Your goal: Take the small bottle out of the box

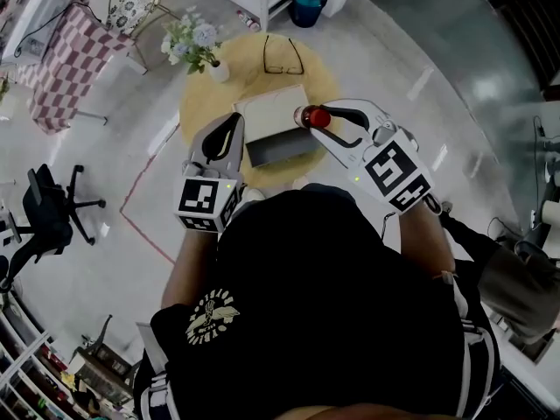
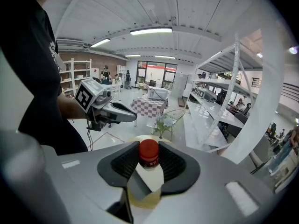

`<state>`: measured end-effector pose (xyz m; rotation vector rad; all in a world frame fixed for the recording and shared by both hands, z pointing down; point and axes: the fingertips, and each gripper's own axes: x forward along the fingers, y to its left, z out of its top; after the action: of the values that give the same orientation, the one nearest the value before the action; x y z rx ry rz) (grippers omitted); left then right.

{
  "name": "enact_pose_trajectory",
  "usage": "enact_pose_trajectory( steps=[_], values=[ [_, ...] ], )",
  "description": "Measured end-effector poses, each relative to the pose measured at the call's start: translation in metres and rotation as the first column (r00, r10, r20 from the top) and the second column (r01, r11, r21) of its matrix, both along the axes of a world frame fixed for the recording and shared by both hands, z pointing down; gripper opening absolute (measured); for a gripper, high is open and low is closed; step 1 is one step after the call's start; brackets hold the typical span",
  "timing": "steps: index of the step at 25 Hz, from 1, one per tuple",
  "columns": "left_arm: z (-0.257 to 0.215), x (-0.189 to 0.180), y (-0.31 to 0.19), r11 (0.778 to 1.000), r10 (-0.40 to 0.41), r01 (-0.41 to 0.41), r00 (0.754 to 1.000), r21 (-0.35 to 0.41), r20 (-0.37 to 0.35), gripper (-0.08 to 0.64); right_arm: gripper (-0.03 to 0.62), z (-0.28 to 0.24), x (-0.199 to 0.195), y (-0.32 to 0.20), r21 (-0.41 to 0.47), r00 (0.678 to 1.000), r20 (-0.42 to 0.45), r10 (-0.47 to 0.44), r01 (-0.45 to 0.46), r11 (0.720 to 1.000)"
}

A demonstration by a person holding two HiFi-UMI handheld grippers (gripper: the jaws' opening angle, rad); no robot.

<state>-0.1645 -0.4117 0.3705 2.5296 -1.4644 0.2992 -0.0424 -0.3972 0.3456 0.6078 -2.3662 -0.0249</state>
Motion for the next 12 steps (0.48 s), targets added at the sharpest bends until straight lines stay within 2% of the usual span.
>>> enact_pose_trajectory(
  steps=[7,12],
  values=[
    [0.006,0.019,-0.002,0.996,-0.088,0.089,0.996,-0.031,0.023,0.000,0.140,-0.010,0.018,-0.006,-0.033,0.992,0.068,-0.105,0.108,0.994],
    [0.010,0.029,-0.005,0.988,-0.149,0.150,0.988,-0.023,0.045,0.000,0.140,-0.008,0.031,-0.010,-0.025,0.983,0.063,-0.175,0.176,0.984]
  ],
)
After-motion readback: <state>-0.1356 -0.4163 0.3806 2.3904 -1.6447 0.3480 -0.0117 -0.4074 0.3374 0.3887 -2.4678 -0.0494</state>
